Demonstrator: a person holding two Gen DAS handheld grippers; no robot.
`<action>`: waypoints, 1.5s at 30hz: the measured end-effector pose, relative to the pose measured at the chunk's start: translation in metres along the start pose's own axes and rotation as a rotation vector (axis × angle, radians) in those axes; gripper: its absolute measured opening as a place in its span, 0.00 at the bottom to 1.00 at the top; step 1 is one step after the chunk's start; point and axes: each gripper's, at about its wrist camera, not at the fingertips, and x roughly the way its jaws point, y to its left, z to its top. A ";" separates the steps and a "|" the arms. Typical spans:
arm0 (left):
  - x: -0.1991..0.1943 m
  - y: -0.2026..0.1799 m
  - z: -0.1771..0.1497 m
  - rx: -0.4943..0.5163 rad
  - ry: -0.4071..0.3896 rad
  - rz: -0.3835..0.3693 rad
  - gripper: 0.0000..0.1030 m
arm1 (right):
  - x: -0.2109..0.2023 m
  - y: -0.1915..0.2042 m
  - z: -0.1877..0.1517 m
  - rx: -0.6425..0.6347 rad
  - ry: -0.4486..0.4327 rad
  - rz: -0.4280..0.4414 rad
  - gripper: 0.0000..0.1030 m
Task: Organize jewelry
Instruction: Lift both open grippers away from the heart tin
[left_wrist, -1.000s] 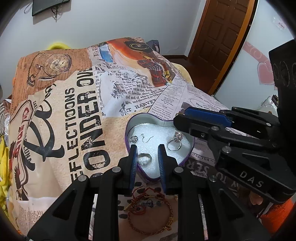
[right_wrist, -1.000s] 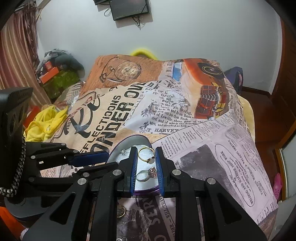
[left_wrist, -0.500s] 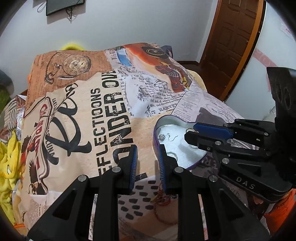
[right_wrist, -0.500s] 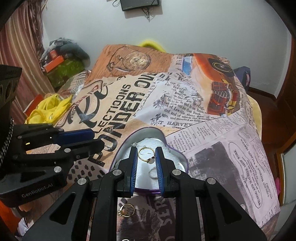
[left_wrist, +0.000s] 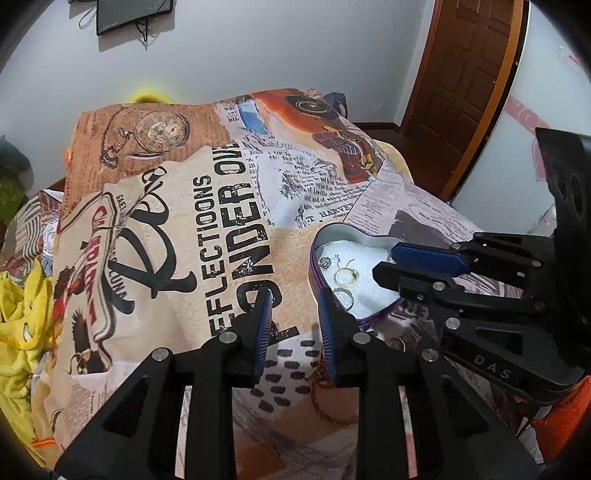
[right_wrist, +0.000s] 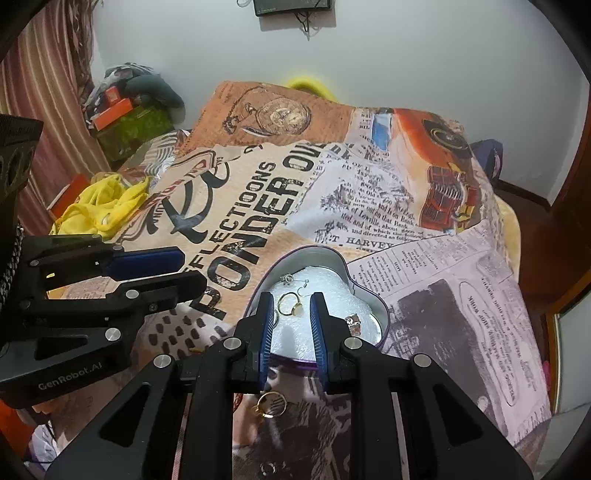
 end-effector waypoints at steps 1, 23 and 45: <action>-0.004 -0.001 -0.001 0.002 -0.004 0.002 0.24 | -0.001 0.001 0.001 -0.002 -0.004 -0.004 0.19; -0.051 -0.016 -0.037 0.010 -0.007 0.032 0.31 | -0.070 0.014 -0.028 0.017 -0.097 -0.085 0.33; -0.035 -0.024 -0.080 0.017 0.079 -0.006 0.31 | -0.022 0.017 -0.095 0.013 0.071 -0.055 0.33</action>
